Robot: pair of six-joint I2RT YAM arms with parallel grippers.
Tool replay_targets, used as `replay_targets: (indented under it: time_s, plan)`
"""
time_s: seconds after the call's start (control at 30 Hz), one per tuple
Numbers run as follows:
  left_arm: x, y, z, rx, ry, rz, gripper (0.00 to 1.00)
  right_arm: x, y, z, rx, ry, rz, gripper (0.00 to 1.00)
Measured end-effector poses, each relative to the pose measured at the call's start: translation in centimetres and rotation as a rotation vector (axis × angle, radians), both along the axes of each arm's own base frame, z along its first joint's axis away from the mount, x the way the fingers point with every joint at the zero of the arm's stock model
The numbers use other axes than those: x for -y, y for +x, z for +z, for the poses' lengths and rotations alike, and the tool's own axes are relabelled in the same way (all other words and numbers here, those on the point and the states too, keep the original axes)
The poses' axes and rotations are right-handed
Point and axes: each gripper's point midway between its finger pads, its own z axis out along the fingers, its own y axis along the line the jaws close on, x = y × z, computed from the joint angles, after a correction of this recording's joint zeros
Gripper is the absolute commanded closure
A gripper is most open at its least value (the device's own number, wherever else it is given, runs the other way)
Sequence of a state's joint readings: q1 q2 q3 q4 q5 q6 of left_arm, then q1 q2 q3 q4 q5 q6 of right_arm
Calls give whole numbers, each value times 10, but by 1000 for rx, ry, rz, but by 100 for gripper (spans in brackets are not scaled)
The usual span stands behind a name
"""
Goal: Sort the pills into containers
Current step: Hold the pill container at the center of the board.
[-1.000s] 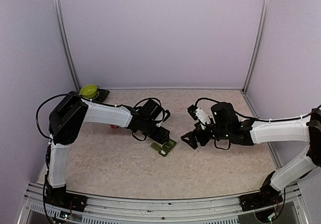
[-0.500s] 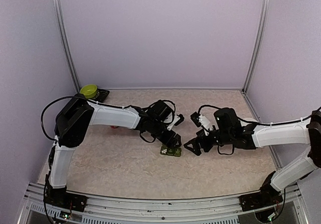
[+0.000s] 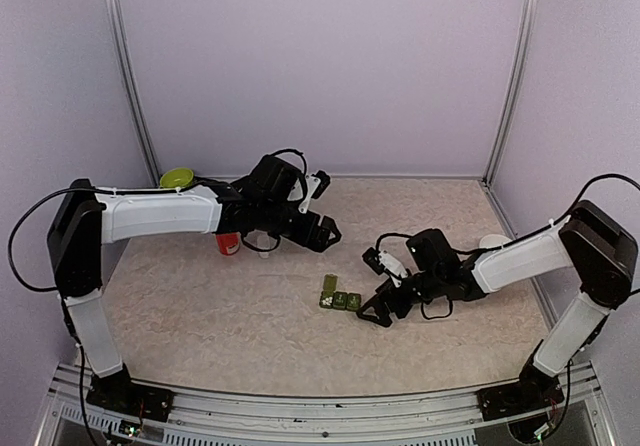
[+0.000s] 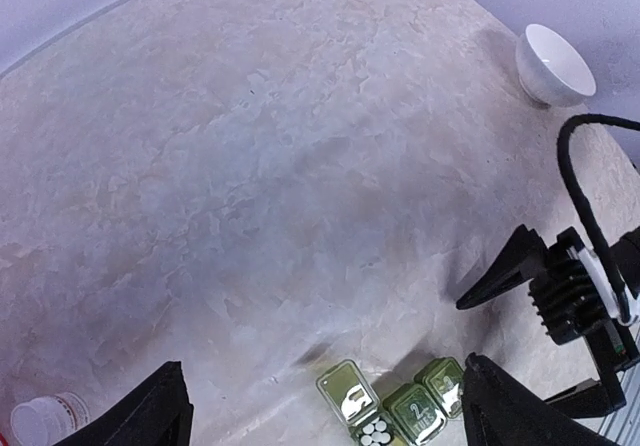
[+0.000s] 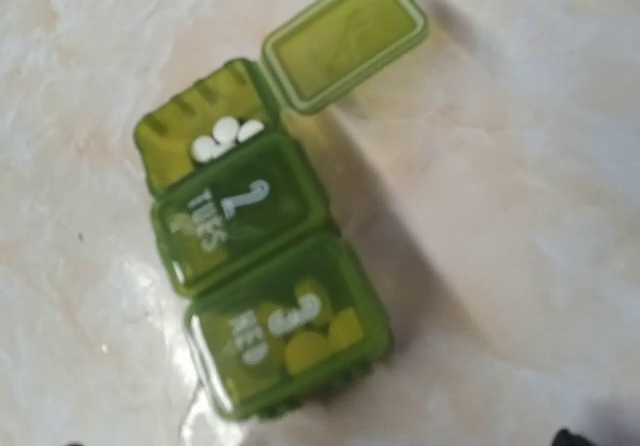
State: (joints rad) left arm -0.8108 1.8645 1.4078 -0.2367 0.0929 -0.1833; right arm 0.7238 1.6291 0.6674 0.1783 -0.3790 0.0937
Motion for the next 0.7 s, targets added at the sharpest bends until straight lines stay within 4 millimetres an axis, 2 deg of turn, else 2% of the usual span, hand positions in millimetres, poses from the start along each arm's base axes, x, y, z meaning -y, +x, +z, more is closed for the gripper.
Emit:
replay_targets:
  time_s: [0.07, 0.1, 0.23, 0.33, 0.53, 0.7]
  plan:
    - [-3, -4, -1, -2, -7, 3, 10, -2, 2, -4, -33, 12, 8, 2]
    - [-5, -8, -8, -14, -4, 3, 11, -3, 5, -4, -50, 25, 8, 3]
    - [-23, -29, -57, -106, 57, 13, 14, -5, 16, 3, -103, 96, -9, 4]
    - [-35, -42, -84, -161, 102, 24, 13, -7, 17, 7, -148, 138, -15, 5]
    - [-30, -48, -92, -166, 102, 19, 13, -16, 8, 8, -247, 209, 1, 3]
    - [-30, -37, -97, -189, 61, 42, 13, -23, 6, 11, -222, 224, 32, 1]
